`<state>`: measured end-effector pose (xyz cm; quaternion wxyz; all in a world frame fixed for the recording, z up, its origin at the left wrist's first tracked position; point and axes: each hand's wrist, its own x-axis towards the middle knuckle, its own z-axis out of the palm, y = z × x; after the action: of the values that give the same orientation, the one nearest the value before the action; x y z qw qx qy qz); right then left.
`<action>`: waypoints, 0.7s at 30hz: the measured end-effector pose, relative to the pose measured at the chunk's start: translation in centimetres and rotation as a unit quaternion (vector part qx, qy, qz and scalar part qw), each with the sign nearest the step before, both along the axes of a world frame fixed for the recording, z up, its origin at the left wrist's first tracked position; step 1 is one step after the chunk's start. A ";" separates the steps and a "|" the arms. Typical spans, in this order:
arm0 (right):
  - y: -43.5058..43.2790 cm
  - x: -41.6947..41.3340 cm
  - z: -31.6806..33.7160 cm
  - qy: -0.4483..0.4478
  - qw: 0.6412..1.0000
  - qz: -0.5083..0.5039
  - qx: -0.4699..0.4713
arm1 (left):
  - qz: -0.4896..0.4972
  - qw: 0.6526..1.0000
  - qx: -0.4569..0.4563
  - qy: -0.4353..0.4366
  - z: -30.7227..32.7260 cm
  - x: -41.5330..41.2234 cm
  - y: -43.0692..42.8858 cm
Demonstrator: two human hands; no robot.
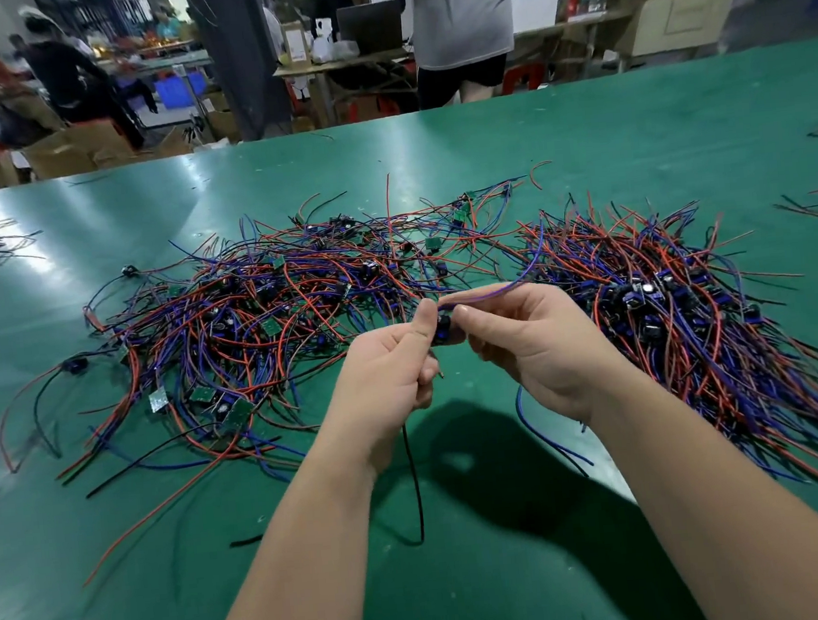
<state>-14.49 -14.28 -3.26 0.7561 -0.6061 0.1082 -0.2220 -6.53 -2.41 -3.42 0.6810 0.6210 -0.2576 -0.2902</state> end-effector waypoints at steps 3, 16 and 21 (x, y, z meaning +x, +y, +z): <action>0.0 0.0 0.0 -0.004 1.000 0.016 -0.001 | 0.011 0.997 0.063 -0.052 -0.1 0.2 0.2; -0.4 0.2 -0.3 0.060 0.996 -0.050 -0.036 | 0.012 0.996 0.024 -0.086 0.4 -0.1 0.6; -1.3 0.0 0.2 0.045 0.991 -0.121 0.026 | -0.029 0.995 0.037 -0.093 0.5 -0.1 0.8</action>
<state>-14.47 -15.59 -3.07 0.7334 -0.5782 0.2202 -0.2817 -6.63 -1.66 -2.89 0.6216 0.6627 -0.3269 -0.2598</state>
